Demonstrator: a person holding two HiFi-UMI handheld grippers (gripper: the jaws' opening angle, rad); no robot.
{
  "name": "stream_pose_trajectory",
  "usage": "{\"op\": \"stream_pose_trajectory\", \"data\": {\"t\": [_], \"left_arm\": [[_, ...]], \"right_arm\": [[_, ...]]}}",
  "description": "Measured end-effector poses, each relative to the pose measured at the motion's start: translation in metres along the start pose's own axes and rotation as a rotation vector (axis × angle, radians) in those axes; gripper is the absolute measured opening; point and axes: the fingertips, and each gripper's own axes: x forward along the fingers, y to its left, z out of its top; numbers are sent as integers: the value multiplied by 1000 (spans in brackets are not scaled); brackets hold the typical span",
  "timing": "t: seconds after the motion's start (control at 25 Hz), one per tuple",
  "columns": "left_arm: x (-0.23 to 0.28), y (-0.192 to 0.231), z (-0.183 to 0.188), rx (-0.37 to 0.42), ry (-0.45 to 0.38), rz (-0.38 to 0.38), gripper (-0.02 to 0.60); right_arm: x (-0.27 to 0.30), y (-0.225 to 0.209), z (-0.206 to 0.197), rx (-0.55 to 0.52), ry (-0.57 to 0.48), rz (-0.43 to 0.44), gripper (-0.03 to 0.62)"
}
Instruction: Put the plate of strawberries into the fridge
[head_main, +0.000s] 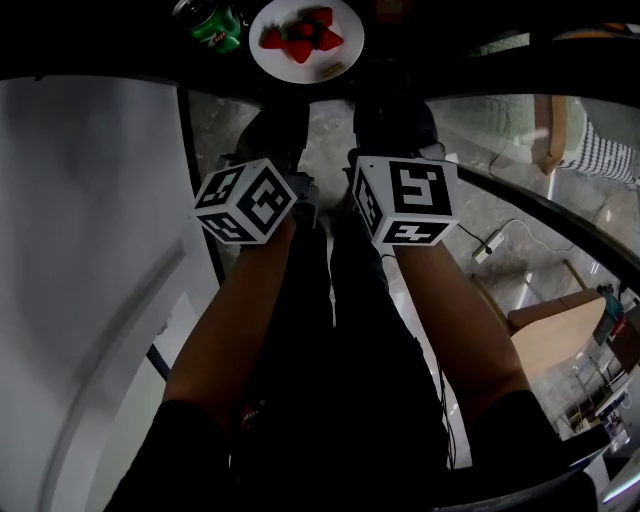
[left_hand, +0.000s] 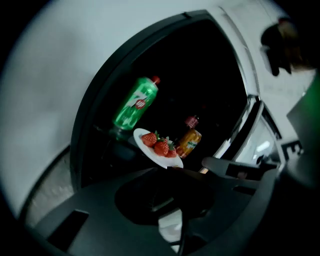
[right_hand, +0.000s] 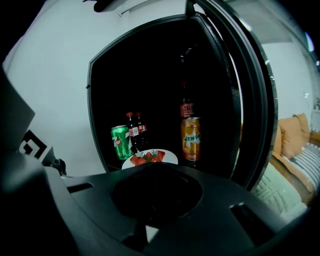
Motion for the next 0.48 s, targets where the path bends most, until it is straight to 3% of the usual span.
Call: {"op": "stream_pose_trajectory", "data": {"t": [0.12,0.2,0.32,0.48], "left_arm": [[-1,-7,5,382,-10,85,55],[2,-15,5,508,-14,90,55],[7,-18,5,578,-19,109,55],[12,-9,4,584,-14,132,55]], "right_arm": [[1,1,-3,4,5,5,5],[1,1,-5,6,7,7,5],[1,1,-7,5,10,7,5],[4,-1,-11,5,17,7,5]]}}
